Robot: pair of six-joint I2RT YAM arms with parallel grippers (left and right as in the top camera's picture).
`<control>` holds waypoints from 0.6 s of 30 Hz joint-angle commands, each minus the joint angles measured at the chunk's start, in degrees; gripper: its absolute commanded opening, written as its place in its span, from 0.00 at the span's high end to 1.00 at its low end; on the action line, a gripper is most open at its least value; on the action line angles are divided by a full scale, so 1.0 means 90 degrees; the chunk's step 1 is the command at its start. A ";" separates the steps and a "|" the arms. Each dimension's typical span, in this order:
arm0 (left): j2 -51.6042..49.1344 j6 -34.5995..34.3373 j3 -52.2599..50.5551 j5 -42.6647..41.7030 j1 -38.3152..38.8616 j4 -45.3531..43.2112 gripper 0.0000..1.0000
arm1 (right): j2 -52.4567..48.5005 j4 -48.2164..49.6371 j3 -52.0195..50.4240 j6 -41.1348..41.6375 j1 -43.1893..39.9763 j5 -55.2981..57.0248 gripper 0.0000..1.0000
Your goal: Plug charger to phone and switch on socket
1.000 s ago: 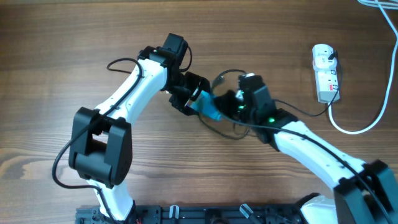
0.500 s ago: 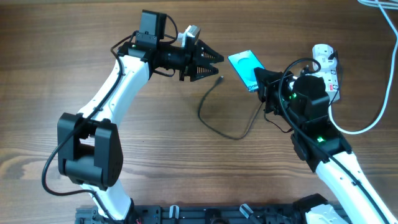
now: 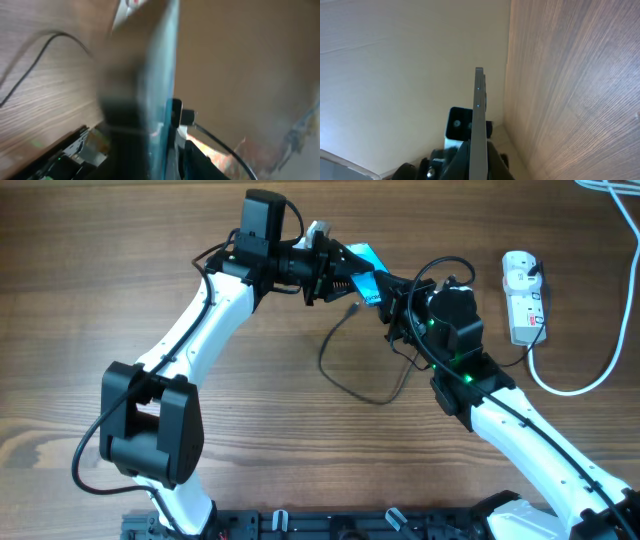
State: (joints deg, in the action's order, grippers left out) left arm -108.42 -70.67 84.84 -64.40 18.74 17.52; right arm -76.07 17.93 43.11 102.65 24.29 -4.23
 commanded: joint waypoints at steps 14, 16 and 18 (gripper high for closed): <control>0.0180 -0.0726 0.0075 0.0758 0.0007 -0.0022 0.94 | -0.0012 0.0192 0.0078 0.0114 0.0032 -0.0199 0.96; 0.0180 -0.0721 0.0075 0.0763 0.0078 -0.0024 0.96 | -0.0012 0.0192 0.0078 0.0114 0.0032 -0.0202 0.95; 0.0180 -0.0466 0.0075 0.0763 0.0114 -0.0024 0.96 | -0.0012 0.0192 0.0078 0.0107 0.0032 -0.0250 0.95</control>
State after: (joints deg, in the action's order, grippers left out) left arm -108.40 -74.43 84.95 -57.52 18.87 16.40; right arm -76.25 18.44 43.09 106.91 24.29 -5.74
